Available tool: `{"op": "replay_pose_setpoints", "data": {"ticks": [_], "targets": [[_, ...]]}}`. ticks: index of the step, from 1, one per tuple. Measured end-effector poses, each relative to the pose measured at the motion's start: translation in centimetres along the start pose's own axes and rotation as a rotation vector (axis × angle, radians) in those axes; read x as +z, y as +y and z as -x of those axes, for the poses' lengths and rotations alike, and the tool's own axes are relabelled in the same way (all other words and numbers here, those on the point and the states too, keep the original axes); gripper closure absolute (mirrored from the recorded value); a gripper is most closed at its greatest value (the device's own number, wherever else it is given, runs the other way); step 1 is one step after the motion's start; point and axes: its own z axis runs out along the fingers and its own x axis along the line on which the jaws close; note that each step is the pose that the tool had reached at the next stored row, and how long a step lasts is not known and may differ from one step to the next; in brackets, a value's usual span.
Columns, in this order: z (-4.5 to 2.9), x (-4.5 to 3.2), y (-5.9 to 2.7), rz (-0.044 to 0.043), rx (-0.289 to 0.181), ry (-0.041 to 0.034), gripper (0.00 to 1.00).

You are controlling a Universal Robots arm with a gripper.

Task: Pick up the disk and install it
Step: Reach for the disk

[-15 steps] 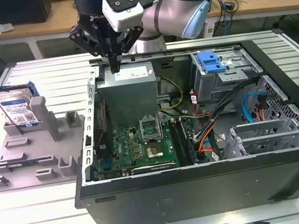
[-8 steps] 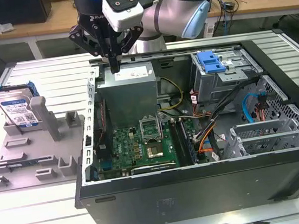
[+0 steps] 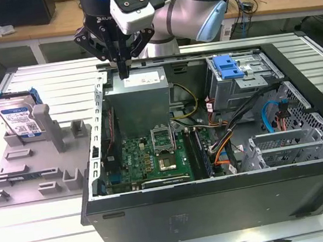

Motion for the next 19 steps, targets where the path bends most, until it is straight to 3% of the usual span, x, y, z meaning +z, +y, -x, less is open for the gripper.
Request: {"op": "replay_pose_setpoints", "data": {"ticks": [10, 13, 19], "targets": [[-3.09, 0.0, 1.72, 0.0, 0.0, 0.0001, 0.89], [-4.68, 0.0, 2.49, 0.0, 0.0, 0.0001, 0.89], [-6.87, -0.02, 3.14, 0.0, 0.0, 0.0001, 0.89]]}}
